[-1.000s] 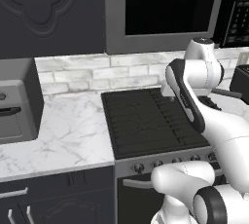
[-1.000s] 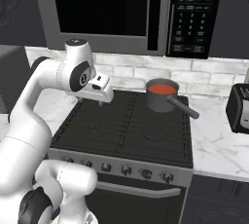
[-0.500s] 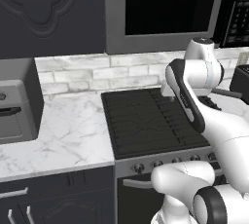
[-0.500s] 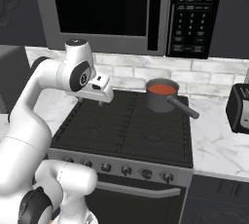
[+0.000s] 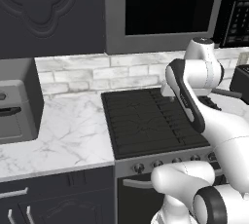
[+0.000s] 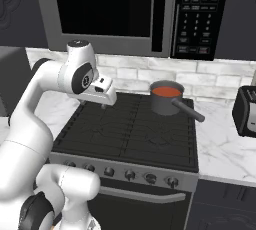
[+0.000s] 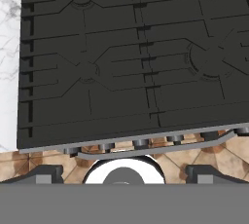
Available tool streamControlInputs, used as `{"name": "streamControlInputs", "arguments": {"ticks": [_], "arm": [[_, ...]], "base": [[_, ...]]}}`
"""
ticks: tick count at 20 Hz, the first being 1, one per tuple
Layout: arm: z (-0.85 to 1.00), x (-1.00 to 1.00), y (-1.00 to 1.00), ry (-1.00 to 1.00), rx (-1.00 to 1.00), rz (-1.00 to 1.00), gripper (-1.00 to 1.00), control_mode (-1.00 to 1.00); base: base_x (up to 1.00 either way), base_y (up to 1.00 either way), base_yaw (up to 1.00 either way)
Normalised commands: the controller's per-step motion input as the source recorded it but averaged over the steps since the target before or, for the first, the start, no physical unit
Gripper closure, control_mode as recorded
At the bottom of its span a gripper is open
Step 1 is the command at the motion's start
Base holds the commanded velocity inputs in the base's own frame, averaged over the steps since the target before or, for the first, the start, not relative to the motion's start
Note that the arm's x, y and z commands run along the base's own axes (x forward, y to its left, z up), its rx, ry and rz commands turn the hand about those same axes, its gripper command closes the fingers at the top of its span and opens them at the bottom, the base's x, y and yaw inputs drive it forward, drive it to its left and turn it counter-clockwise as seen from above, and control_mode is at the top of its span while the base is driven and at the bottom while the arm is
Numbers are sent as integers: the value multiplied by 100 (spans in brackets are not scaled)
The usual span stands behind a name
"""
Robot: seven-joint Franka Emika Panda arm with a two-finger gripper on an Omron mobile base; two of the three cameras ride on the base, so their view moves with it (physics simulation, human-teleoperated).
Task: Wait until the marinara sauce is simmered to a deep red color and then turn off the stove.
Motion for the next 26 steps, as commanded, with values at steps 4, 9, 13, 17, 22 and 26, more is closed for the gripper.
{"name": "streamControlInputs", "arguments": {"ticks": [4,9,13,17,22,26], "arm": [[0,0,0,0,0,0,-100,-100],[0,0,0,0,0,0,-100,-100],[0,0,0,0,0,0,-100,-100],[0,0,0,0,0,0,-100,-100],[0,0,0,0,0,0,-100,-100],[0,0,0,0,0,0,-100,-100]], "base": [[0,0,0],[0,0,0],[0,0,0],[0,0,0],[0,0,0],[0,0,0]]}}
